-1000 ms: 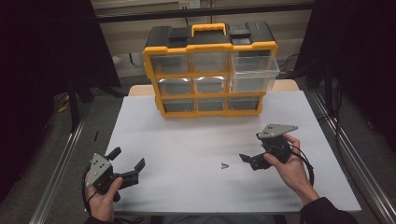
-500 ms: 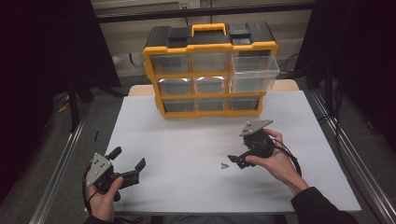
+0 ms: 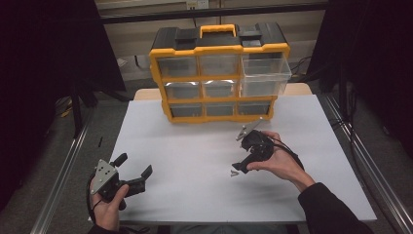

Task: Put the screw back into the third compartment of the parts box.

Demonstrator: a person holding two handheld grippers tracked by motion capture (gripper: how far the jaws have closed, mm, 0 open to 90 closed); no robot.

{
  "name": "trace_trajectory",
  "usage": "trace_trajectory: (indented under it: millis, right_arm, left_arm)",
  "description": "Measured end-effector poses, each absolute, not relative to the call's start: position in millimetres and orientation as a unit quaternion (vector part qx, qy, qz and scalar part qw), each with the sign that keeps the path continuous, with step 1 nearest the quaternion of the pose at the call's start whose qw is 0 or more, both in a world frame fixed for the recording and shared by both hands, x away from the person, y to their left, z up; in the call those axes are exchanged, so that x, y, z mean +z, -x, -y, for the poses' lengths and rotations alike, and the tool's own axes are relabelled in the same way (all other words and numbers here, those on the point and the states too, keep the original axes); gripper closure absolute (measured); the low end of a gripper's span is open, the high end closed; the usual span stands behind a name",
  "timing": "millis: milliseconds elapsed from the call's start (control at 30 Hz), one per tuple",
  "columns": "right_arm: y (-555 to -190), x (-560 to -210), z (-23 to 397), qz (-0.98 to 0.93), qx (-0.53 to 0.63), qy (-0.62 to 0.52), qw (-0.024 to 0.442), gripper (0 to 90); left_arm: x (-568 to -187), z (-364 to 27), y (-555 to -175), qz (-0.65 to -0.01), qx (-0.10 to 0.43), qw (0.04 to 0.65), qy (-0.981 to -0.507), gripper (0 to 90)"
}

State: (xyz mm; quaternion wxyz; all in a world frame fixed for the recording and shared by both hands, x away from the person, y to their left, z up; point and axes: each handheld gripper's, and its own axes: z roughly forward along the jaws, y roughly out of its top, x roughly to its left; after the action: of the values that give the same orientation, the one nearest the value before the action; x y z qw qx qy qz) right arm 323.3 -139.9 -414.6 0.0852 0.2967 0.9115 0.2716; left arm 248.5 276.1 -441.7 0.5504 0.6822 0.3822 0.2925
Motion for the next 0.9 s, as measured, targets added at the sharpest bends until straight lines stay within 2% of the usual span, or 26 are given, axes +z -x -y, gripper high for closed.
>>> trace_trajectory:
  millis: [500,667,900]
  right_arm:
    - [-339.5,-428.3,127.4,-0.941,0.194,-0.278,0.013,9.2]
    - [-343.8,-432.7,123.9,-0.947,0.169,-0.272,-0.007,18.0]
    - [-348.1,-437.4,115.0,-0.960,0.137,-0.244,-0.025,38.8]
  left_arm:
    - [-441.8,-276.3,-248.5,-0.385,0.293,0.548,-0.682,2.6]
    - [-441.8,-276.5,-248.5,-0.385,0.293,0.548,-0.682,2.6]
    - [-441.9,-276.5,-248.5,-0.385,0.292,0.549,-0.682,2.6]
